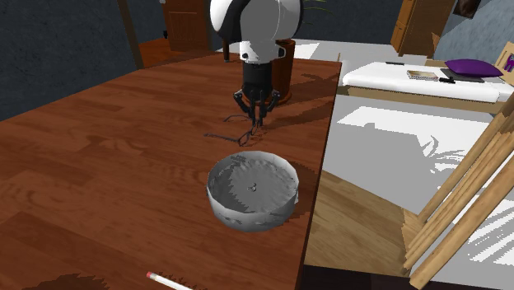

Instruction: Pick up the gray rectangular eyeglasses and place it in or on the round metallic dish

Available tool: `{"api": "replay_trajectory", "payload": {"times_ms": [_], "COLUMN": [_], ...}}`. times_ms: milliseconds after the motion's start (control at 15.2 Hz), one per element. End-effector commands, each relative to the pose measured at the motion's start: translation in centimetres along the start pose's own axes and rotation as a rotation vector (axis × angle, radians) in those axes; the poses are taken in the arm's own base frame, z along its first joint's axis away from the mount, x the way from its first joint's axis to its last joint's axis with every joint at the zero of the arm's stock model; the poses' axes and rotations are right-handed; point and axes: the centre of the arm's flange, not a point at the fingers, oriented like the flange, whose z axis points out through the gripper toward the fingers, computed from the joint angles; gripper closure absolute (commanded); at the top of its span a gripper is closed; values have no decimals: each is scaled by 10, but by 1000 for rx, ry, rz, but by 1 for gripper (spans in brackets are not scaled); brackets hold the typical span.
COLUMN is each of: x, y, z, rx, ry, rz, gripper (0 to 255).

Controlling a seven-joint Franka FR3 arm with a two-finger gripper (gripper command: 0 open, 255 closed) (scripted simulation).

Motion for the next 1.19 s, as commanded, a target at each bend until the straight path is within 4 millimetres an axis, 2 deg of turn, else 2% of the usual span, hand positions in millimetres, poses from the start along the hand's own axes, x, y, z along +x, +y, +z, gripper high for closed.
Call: {"api": "replay_trajectory", "payload": {"times_ms": [0,1122], "x": [-1,-10], "y": [0,-2], "z": [-8,-97], "rx": [0,0], "ry": [0,0], "rz": [0,0], "gripper": [255,255]}}
